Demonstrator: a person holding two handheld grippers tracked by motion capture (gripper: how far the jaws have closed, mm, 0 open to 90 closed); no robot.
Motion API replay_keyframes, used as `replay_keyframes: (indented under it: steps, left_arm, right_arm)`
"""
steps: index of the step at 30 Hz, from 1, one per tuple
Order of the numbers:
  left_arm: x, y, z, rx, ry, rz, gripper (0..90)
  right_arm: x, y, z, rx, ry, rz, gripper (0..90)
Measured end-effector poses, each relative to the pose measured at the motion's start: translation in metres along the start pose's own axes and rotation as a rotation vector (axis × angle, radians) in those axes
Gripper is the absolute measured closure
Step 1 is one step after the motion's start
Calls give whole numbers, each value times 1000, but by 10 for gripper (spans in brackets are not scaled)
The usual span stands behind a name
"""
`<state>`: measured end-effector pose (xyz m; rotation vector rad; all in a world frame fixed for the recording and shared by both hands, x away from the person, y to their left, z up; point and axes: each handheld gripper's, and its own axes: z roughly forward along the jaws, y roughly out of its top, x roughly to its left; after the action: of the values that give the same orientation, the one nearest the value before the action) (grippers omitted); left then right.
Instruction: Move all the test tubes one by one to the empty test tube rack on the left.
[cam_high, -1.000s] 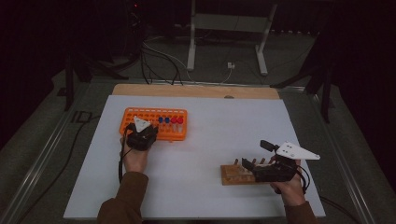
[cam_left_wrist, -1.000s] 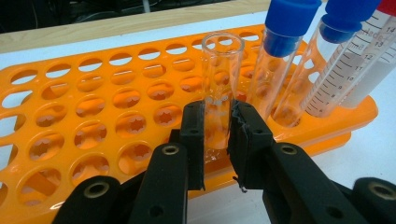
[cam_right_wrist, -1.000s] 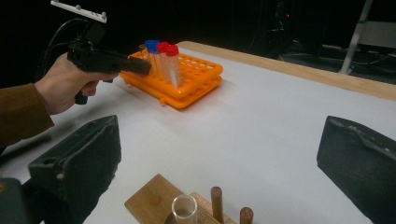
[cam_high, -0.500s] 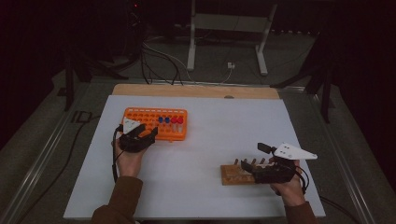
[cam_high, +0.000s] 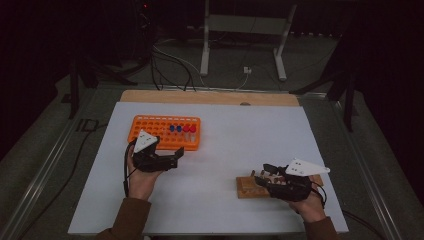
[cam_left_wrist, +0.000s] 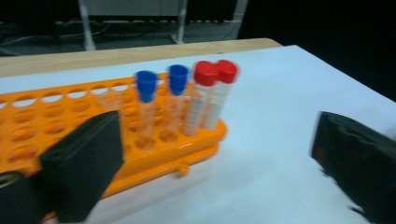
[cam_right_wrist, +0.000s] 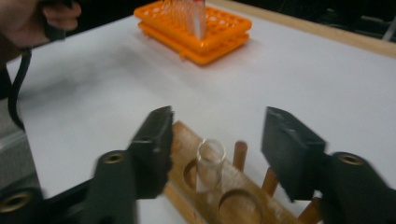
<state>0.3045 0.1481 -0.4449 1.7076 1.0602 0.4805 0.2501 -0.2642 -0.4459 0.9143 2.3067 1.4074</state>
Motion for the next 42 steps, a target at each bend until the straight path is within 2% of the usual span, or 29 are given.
replay_keyframes:
  steps: [5,8,10,20,24,30,34,42]
  left_arm:
    - [-13,-1,-7,-45,-47,21,6]
    - [-16,-1,-7,-37,-47,36,6]
    - [-17,-2,-7,-41,-52,30,6]
    - [-17,-12,-10,-32,-32,41,6]
    - [-17,-14,-10,-29,-33,36,6]
    - [-22,-16,-8,-20,-43,54,6]
    - [-22,-15,-8,-22,-44,52,6]
    - [-22,-15,-9,-28,-45,52,6]
  right_arm:
    - [1,-7,1,52,2,-30,643]
    - [1,-8,3,57,6,-30,712]
    - [2,-8,5,58,2,-41,739]
    - [6,-7,11,54,12,-57,754]
    - [6,-8,12,62,15,-58,753]
    - [8,-7,12,66,8,-71,759]
    - [7,-5,10,55,13,-67,760]
    - [6,6,-4,-2,15,-44,760]
